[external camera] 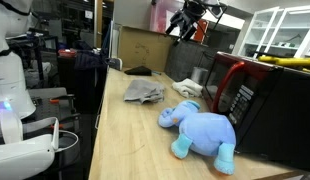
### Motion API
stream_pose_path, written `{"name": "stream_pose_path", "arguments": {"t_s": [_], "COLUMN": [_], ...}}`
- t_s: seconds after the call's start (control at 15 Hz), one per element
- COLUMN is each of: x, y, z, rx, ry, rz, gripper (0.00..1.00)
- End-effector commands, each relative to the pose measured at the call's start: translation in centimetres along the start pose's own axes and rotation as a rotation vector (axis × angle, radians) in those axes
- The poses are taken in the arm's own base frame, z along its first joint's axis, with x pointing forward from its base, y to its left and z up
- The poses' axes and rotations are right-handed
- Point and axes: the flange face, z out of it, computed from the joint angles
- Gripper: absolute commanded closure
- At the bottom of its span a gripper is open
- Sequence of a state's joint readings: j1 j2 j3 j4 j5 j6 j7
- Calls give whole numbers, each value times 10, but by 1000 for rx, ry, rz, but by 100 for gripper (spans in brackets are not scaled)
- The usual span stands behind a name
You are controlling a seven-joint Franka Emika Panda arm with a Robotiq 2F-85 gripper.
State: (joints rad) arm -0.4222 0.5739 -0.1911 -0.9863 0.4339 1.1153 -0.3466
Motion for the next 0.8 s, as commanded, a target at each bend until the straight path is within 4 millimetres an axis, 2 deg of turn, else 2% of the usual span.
{"name": "stream_pose_path", "arguments": {"t_s": [0.0, 0.27, 0.73], "x": [27, 49, 42], "y": [3, 18, 58], "z": [27, 79, 165], "rx": [-99, -160, -255], "ry": [45, 17, -84], "rz": [29, 43, 50], "gripper": [0, 0, 0]}}
